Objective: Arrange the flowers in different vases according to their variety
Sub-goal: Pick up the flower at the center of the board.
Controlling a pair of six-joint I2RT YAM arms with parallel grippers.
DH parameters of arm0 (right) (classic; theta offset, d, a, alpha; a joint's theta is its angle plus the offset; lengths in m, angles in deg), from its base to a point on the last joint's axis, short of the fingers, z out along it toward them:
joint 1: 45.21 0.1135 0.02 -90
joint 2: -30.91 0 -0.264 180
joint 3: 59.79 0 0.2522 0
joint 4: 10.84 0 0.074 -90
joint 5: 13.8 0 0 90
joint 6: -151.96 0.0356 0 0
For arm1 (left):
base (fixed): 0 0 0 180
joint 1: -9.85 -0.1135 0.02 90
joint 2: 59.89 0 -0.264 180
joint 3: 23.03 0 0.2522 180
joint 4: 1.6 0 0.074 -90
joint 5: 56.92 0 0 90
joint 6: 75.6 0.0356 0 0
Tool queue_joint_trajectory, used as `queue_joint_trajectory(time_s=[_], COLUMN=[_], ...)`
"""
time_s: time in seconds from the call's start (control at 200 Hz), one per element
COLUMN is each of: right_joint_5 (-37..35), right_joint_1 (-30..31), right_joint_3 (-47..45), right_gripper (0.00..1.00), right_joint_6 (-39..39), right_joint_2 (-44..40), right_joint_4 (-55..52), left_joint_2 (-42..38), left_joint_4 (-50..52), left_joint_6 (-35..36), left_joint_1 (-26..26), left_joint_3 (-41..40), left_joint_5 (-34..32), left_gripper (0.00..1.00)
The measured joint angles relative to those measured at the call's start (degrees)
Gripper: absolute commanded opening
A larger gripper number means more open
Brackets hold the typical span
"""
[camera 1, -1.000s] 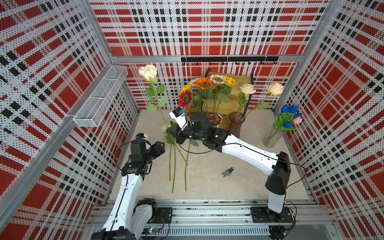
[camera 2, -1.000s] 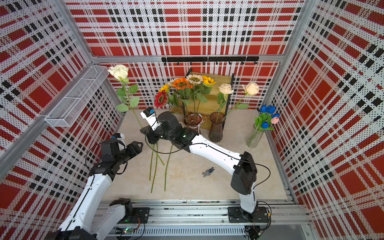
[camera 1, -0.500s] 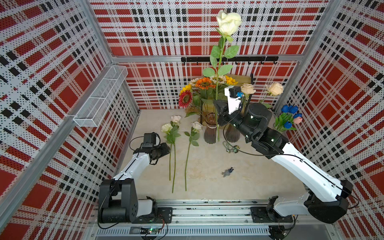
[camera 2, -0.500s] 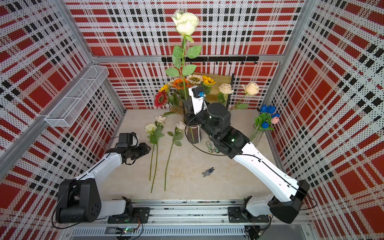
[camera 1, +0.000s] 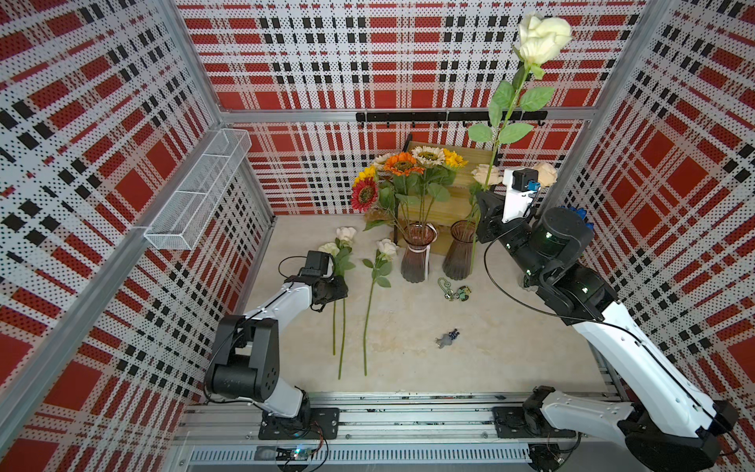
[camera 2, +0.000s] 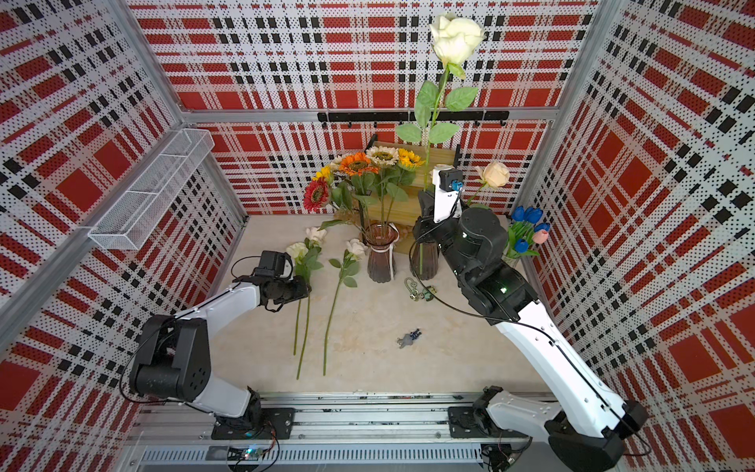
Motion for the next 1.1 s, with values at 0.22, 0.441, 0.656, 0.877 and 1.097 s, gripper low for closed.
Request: queue_joint_trajectory(time_s=[0.22,0.441,0.656,0.877,1.097], right_joint_5=[-0.83,-1.68,-2.75,-7.15,-8.81], right_joint_1=[-1.49,-2.60,-2.99,-3.32,-5.88], right_joint_3=[-0.55,-0.55,-0.85,-13.88,-18.88], right_gripper=[0.00,0.00,0.00,0.00,0.00], right_joint_6=[-1.07,-2.08,-2.73,-6.01,-8.94], right_joint_2=[-0.55,-1.60,-1.90,-5.66,-2.08], right_joint_4=[0.00,0.00,0.66,15.93,31.01], left_joint_2=[5.88,9.64,12.79,13.38,10.25], left_joint_4=[-0.09,-0.15,-0.17,0.09,3.87], left_joint_6=[0.04,-0.09,-0.20,-0.59,-0.70], left_joint_1=[1.20,3.37,4.59,4.61,5.70], left_joint_3=[0.66,3.65,6.69,7.32,10.32], left_joint_5=[-3.34,-5.33,-6.84,-8.44,-9.86], left_gripper=[0.42,0.39,0.22,0.03,0.00])
